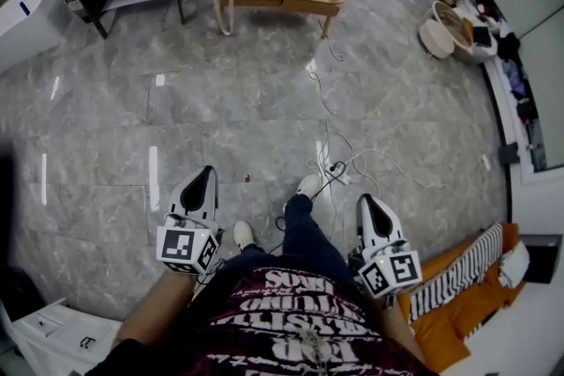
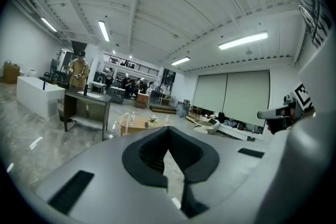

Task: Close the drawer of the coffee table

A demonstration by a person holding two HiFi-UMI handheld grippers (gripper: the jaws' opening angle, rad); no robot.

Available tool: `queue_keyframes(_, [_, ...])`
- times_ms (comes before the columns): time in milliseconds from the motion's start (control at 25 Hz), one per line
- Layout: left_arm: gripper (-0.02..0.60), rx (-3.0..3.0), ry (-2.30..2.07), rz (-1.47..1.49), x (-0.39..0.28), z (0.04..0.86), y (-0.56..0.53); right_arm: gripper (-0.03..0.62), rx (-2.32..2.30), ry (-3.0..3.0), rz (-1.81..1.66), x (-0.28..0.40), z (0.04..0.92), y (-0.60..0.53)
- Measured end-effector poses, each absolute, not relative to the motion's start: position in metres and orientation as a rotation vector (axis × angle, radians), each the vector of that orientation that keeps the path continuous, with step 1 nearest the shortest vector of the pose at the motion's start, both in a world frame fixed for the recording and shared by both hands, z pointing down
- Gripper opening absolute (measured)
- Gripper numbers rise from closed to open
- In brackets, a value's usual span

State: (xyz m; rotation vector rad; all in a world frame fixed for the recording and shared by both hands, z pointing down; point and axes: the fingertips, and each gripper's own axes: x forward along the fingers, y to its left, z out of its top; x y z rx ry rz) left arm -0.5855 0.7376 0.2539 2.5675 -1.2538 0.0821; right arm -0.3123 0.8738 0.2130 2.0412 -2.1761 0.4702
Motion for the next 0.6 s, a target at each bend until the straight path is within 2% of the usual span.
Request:
queue_keyframes(440, [0.023, 2.565, -1.389, 0.231, -0.576, 0.264, 0.69, 0.035, 2.01, -2.265, 0.502, -0.28, 0.237, 0.808])
queue_keyframes(600, [0.023, 2.551, -1.418, 0.237, -0.551, 0.258, 0.654, 0.035, 1.958, -2.291, 0.458, -0.258, 0.243, 0.774])
